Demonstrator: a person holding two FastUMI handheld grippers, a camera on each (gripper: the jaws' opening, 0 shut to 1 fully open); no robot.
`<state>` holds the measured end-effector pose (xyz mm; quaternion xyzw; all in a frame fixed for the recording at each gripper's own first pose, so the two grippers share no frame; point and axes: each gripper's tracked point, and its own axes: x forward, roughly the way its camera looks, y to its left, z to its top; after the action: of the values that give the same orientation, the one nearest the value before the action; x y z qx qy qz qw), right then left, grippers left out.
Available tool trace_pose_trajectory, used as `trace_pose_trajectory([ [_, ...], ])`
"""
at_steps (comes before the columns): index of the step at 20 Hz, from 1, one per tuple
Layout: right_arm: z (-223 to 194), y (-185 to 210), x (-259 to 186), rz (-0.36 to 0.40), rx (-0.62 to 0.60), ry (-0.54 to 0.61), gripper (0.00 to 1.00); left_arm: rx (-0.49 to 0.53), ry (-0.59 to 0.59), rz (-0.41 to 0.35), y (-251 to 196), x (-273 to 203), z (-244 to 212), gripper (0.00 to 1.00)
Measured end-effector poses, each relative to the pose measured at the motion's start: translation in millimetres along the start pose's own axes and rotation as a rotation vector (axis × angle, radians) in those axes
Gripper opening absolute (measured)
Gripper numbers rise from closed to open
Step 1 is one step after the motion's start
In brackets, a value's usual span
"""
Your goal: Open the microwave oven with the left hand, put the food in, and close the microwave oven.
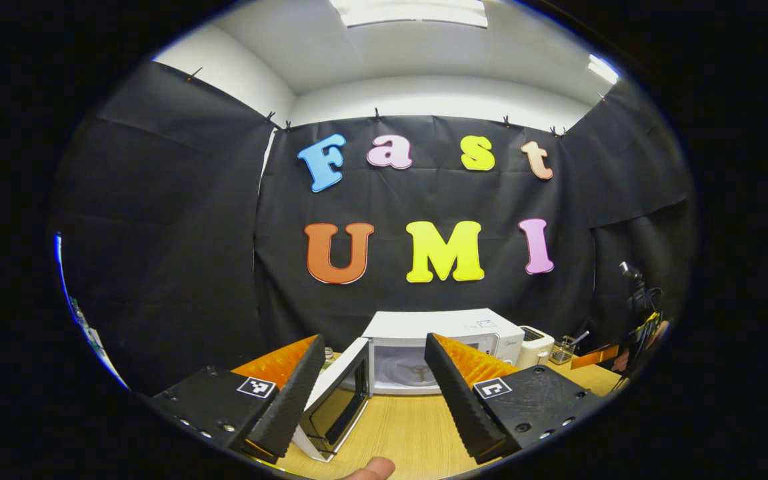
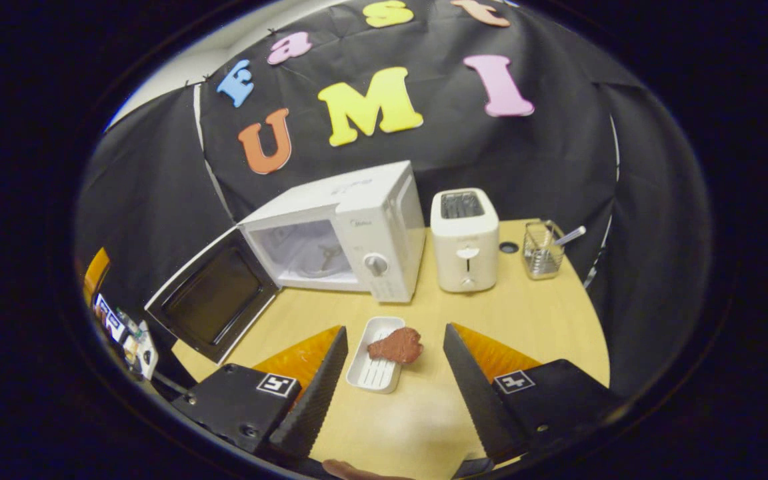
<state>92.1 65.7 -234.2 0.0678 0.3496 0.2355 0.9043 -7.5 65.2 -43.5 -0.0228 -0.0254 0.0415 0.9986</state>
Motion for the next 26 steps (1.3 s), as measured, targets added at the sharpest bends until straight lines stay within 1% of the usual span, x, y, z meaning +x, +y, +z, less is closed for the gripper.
trace_pose_trajectory([
  [1, -4.3, -3.8, 13.4, 0.023, 0.031, 0.046, 0.79, -0.007, -0.001, -0.011, -5.0, 5.3, -1.7, 0.92],
  [2, -8.3, -7.1, 26.1, 0.045, 0.053, 0.085, 0.78, -0.010, 0.003, -0.020, -10.3, 11.3, -3.5, 0.92],
  [3, -12.7, -10.1, 38.3, 0.060, 0.069, 0.122, 0.87, -0.007, 0.008, -0.023, -10.4, 14.3, -5.2, 0.92],
  [4, -16.2, -15.6, 49.0, 0.064, 0.087, 0.152, 0.85, 0.000, 0.016, -0.021, -11.0, 17.8, -7.9, 0.92],
  [5, -20.3, -21.7, 57.5, 0.068, 0.103, 0.178, 0.69, 0.009, 0.024, -0.024, -11.8, 21.3, -11.7, 0.92],
  [6, -23.2, -25.1, 64.5, 0.078, 0.120, 0.201, 0.65, 0.017, 0.032, -0.032, -15.4, 24.0, -17.1, 0.92],
  [7, -27.8, -26.6, 72.1, 0.089, 0.138, 0.221, 0.58, 0.020, 0.045, -0.042, -19.7, 26.3, -24.9, 0.92],
  [8, -30.3, -26.6, 79.5, 0.105, 0.160, 0.233, 0.55, 0.022, 0.069, -0.053, -22.6, 28.7, -34.3, 0.92],
  [9, -37.1, -24.3, 85.7, 0.132, 0.171, 0.258, 0.47, 0.023, 0.091, -0.057, -22.2, 29.2, -42.4, 0.92],
  [10, -43.8, -26.1, 90.1, 0.144, 0.169, 0.280, 0.41, 0.024, 0.109, -0.054, -22.6, 30.4, -50.2, 0.92],
  [11, -40.1, -24.4, 87.1, 0.181, 0.186, 0.280, 0.19, 0.025, 0.123, -0.047, -21.2, 32.1, -55.2, 0.92],
  [12, -40.6, -22.3, 90.2, 0.209, 0.190, 0.283, 0.17, 0.023, 0.138, -0.046, -21.5, 31.7, -60.3, 0.92],
  [13, -39.5, -21.6, 88.3, 0.217, 0.192, 0.279, 0.12, 0.022, 0.151, -0.048, -21.7, 30.9, -64.7, 0.92],
  [15, -39.4, -15.3, 78.3, 0.227, 0.177, 0.266, 0.10, 0.025, 0.156, -0.048, -19.8, 30.8, -67.4, 0.92],
  [16, -40.1, -13.3, 73.2, 0.224, 0.145, 0.256, 0.10, 0.028, 0.153, -0.046, -18.1, 31.2, -68.3, 0.92],
  [20, -30.1, -0.8, 47.9, 0.177, 0.010, 0.183, 0.08, 0.018, 0.131, -0.048, -13.2, 22.1, -64.0, 0.92],
  [22, -23.3, 3.9, 40.3, 0.120, -0.084, 0.132, 0.08, 0.002, 0.123, -0.055, -9.4, 16.5, -63.0, 0.92],
  [24, -15.9, 3.8, 31.4, 0.028, -0.181, 0.073, 0.08, -0.006, 0.117, -0.064, -7.6, 11.6, -62.4, 0.92],
  [25, -13.8, 8.6, 28.4, -0.006, -0.221, 0.043, 0.07, -0.006, 0.114, -0.065, -4.7, 9.0, -62.5, 0.92],
  [26, -11.1, 16.3, 25.2, -0.024, -0.248, 0.017, 0.07, -0.005, 0.109, -0.065, -1.8, 5.4, -61.3, 0.92],
])
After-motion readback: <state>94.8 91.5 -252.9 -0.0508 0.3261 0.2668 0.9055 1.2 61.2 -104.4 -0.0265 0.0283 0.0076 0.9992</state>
